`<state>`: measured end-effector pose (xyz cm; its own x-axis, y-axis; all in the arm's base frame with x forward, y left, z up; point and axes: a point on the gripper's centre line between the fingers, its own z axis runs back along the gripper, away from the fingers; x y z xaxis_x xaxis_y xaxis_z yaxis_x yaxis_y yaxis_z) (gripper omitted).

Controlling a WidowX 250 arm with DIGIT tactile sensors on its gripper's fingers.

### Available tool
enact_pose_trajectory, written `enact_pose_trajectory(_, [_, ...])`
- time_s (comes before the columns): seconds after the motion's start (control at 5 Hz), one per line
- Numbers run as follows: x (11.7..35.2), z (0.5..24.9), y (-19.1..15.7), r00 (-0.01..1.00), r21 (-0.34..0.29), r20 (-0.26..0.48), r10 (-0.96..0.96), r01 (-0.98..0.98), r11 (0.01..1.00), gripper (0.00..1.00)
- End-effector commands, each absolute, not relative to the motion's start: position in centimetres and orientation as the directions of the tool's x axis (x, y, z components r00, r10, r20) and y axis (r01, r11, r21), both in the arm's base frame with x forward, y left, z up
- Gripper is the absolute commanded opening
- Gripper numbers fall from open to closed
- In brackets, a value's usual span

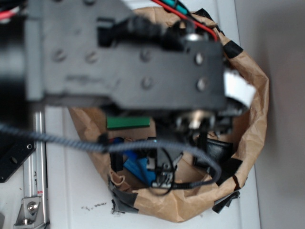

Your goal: Grab the blue block.

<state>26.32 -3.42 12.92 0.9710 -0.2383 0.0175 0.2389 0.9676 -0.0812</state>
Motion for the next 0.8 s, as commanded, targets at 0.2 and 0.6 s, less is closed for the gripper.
enact_pose_trajectory(0.2, [25.1,11.4,-5.2,0.934,-0.227,0.077,-0.348,0.357,0.906,1.0])
enact_pose_trajectory(0.6, [25.2,8.7,-5.7,0.928,-0.152,0.043,-0.37,0.373,0.915,1.0])
